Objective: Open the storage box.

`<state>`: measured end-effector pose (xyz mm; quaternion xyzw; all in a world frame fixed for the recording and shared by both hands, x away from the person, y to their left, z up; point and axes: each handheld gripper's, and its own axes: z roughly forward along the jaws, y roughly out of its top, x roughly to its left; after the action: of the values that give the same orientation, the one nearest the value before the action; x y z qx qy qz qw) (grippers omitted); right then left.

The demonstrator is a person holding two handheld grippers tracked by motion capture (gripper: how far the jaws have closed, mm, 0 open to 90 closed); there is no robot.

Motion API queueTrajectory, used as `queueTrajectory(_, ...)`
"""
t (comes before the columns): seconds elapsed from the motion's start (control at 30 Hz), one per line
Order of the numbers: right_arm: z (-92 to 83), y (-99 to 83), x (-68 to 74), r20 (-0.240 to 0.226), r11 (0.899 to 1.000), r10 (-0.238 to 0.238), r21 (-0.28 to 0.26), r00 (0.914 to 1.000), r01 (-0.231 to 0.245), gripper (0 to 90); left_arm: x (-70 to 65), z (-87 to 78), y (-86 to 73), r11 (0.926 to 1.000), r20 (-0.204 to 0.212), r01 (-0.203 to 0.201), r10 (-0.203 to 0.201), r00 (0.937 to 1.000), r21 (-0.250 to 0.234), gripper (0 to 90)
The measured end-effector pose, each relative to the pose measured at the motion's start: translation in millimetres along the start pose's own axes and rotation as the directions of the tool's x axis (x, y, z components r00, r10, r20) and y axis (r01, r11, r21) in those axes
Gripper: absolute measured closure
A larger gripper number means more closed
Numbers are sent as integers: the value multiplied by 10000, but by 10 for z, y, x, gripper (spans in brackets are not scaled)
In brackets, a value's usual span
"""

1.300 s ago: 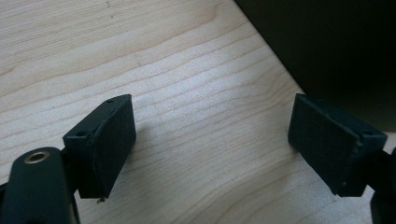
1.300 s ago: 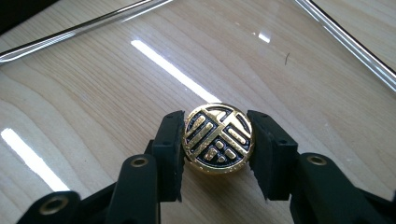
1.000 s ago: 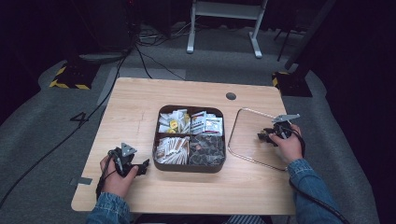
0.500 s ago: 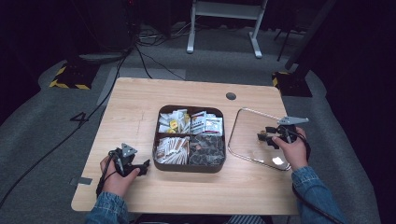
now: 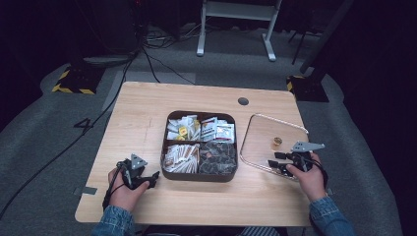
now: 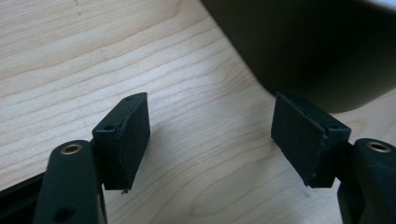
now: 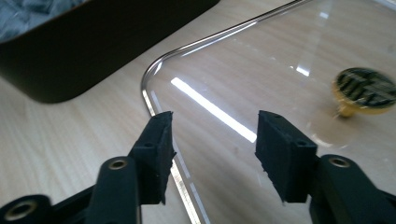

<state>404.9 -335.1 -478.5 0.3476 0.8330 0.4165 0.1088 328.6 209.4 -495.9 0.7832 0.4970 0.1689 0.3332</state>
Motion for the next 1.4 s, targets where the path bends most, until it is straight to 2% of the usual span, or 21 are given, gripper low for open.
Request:
queueTrajectory(0.07, 22, -36, 42, -368, 9998, -190, 51, 9991, 192, 610, -1, -30, 7, 9992, 242, 278, -271, 9993, -290, 295)
queueTrajectory(0.23, 85, -43, 187, -910, 9957, -908, 116, 9917, 923, 760, 24, -88, 28, 9917, 518, 924, -880, 9948, -895, 309)
queueTrajectory(0.33, 127, -35, 269, -1175, 9907, -1321, 184, 9843, 1351, 814, 38, -102, 50, 9898, 434, 927, -884, 9951, -1085, 318)
queueTrajectory(0.4, 153, -51, 312, -1192, 9875, -1497, 321, 9815, 1545, 840, 40, -104, 62, 9879, 424, 982, -937, 9947, -1198, 325)
queueTrajectory(0.53, 191, -94, 341, -1251, 9845, -1612, 489, 9790, 1684, 868, 35, -115, 96, 9863, 207, 822, -800, 9966, -1431, 326)
queueTrajectory(0.63, 213, -131, 338, -1182, 9817, -1715, 631, 9781, 1798, 873, 27, -129, 120, 9837, 98, 724, -717, 9974, -1646, 326)
queueTrajectory(0.8, 230, -179, 332, -1426, 9863, -1603, 170, 9767, 1643, 799, 29, -146, 148, 9801, -2, 710, -722, 9974, -1851, 324)
queueTrajectory(0.87, 231, -181, 336, -1414, 9854, -1663, 138, 9759, 1700, 783, 35, -154, 163, 9785, -51, 670, -693, 9976, -1949, 322)
queueTrajectory(0.9, 238, -176, 358, -1324, 9806, -1920, 134, 9724, 1954, 727, 34, -167, 180, 9768, -87, 696, -729, 9973, -2025, 321)
queueTrajectory(0.97, 251, -172, 388, -1190, 9757, -2162, 105, 9691, 2190, 675, 30, -176, 196, 9730, -88, 717, -754, 9971, -2194, 320)
queueTrajectory(1.03, 255, -171, 399, -1048, 9755, -2175, 106, 9704, 2198, 645, 24, -188, 224, 9723, -133, 626, -673, 9976, -2253, 317)
queueTrajectory(1.1, 255, -172, 400, -1004, 9759, -2159, 109, 9712, 2181, 636, 6, -198, 256, 9691, -169, 606, -665, 9976, -2389, 316)
queueTrajectory(1.27, 252, -175, 408, -918, 9762, -2146, 112, 9724, 2165, 634, -44, -225, 346, 9665, -212, 305, -371, 9991, -2547, 312)
queueTrajectory(1.4, 252, -176, 410, -895, 9767, -2125, 110, 9730, 2143, 634, -107, -233, 429, 9630, -66, 168, -193, 9998, -2688, 313)
